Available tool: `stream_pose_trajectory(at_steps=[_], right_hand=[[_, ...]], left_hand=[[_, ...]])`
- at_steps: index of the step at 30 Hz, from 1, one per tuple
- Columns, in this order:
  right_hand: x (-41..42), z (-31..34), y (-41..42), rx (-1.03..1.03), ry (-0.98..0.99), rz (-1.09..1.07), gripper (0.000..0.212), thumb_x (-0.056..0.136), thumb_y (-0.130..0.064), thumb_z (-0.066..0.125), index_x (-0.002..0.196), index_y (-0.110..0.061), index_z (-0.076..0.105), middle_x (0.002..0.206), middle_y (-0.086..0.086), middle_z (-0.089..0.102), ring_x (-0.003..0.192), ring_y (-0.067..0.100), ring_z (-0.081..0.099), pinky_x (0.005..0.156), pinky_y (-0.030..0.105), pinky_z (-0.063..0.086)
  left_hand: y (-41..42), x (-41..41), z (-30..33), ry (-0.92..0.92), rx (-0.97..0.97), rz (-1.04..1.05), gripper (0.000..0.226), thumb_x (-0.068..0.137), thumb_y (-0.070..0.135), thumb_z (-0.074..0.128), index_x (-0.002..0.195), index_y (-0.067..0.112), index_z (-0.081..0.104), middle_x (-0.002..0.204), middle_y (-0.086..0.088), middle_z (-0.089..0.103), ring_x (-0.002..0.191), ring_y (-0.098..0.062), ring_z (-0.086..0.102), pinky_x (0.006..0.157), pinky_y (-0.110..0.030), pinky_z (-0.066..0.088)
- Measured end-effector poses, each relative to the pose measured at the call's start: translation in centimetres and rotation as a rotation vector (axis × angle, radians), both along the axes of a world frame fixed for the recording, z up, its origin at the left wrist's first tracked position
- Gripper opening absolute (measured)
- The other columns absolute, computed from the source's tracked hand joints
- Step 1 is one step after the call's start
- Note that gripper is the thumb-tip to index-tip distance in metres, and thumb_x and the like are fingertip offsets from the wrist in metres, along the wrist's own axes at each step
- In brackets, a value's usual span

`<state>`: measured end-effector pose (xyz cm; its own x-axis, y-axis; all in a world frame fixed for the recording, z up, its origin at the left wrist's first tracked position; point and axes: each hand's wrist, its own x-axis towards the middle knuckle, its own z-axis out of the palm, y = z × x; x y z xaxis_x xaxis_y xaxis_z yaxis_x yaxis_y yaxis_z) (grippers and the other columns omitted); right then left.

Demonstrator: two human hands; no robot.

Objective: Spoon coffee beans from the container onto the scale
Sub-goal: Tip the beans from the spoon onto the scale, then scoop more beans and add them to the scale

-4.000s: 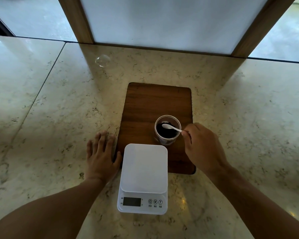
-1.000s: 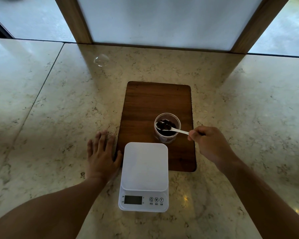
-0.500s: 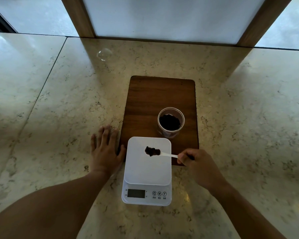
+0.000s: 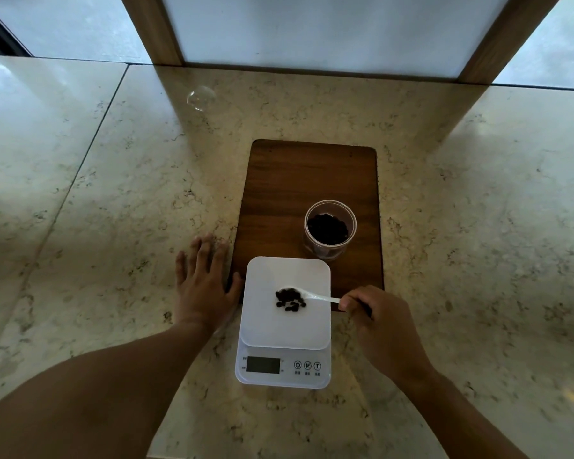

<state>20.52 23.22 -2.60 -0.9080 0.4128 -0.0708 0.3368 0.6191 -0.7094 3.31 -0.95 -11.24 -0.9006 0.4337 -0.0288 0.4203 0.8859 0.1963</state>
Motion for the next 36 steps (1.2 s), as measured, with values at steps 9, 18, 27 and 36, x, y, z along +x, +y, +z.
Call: stream_pose_trajectory(at_steps=[9, 18, 27, 36], right_hand=[[-0.1, 0.6, 0.0, 0.104, 0.091, 0.008, 0.011, 0.093, -0.014, 0.062, 0.086, -0.018, 0.069, 0.075, -0.008, 0.060, 0.067, 0.001, 0.054, 0.056, 0.015, 0.039], [-3.4, 2.9, 2.5, 0.236, 0.250, -0.222, 0.010, 0.093, -0.011, 0.062, 0.089, -0.007, 0.071, 0.072, 0.001, 0.063, 0.059, 0.013, 0.052, 0.052, 0.017, 0.037], [-6.5, 3.5, 4.0, 0.394, 0.107, -0.140, 0.017, 0.095, -0.015, 0.058, 0.086, -0.005, 0.069, 0.072, 0.003, 0.060, 0.059, 0.014, 0.048, 0.050, 0.019, 0.030], [-8.2, 3.0, 3.8, 0.522, -0.041, -0.070, 0.016, 0.093, -0.017, 0.055, 0.083, -0.008, 0.064, 0.076, 0.007, 0.060, 0.056, 0.017, 0.044, 0.050, 0.026, 0.030]], left_hand=[[0.0, 0.0, -0.2, 0.002, 0.013, 0.004, 0.068, 0.091, 0.053, 0.031, 0.150, 0.020, 0.028, 0.163, -0.013, 0.020, 0.152, -0.028, 0.003, 0.122, -0.053, 0.004], [-0.1, -0.1, -0.1, 0.005, 0.011, 0.000, 0.070, 0.090, 0.053, 0.031, 0.151, 0.019, 0.028, 0.163, -0.013, 0.019, 0.152, -0.028, 0.003, 0.122, -0.053, 0.004], [0.0, -0.1, -0.3, 0.012, 0.017, 0.006, 0.070, 0.091, 0.053, 0.032, 0.152, 0.020, 0.027, 0.163, -0.013, 0.019, 0.153, -0.028, 0.003, 0.122, -0.052, 0.004], [0.0, -0.1, -0.4, 0.016, 0.019, 0.001, 0.068, 0.090, 0.052, 0.034, 0.150, 0.019, 0.029, 0.163, -0.014, 0.020, 0.152, -0.030, 0.006, 0.122, -0.053, 0.004]])
